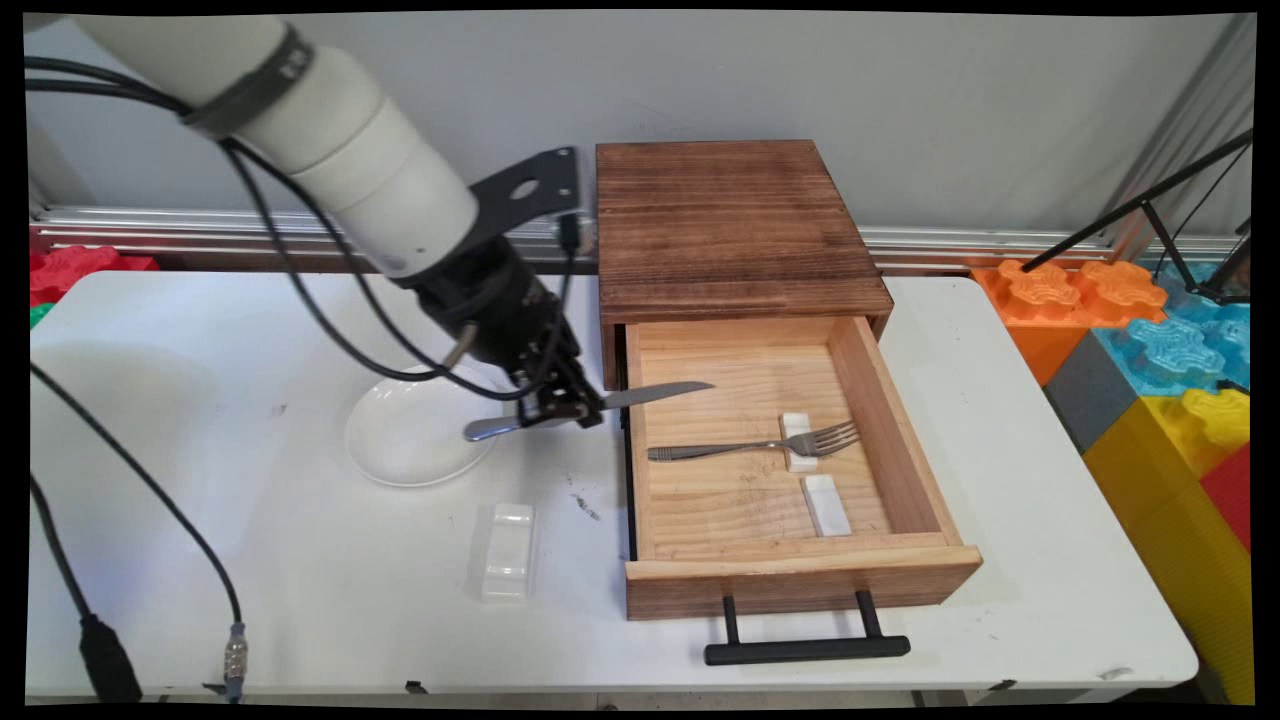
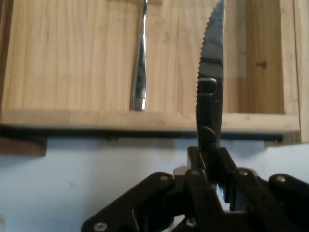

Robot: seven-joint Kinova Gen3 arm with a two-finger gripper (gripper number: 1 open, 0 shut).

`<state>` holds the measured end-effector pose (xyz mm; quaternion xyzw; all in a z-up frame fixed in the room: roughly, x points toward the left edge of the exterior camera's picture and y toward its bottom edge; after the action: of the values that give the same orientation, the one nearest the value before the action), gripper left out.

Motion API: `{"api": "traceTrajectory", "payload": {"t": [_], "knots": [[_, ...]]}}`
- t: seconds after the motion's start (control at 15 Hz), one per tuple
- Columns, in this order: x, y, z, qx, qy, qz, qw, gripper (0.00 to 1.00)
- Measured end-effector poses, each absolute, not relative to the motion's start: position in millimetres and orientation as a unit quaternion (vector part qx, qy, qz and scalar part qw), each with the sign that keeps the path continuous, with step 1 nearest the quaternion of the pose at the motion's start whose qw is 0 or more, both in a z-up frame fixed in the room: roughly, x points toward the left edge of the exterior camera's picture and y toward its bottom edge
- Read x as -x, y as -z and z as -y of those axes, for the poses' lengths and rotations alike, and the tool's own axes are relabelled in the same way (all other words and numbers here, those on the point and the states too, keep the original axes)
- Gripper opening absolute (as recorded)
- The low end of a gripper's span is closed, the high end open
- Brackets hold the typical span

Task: Place the picked object into the drawer

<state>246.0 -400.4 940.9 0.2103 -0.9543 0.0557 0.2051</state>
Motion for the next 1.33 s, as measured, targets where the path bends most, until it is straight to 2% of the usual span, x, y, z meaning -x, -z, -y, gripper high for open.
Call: {"api": "traceTrajectory", "payload": {"t": [0.73, 1.33], "knots": [[-163.3, -931.4, 430.8, -0.195, -0.046, 0.952, 0.233, 0.00], [-114.6, -906.0, 448.6, -0.199, -0.048, 0.947, 0.247, 0.00]]}}
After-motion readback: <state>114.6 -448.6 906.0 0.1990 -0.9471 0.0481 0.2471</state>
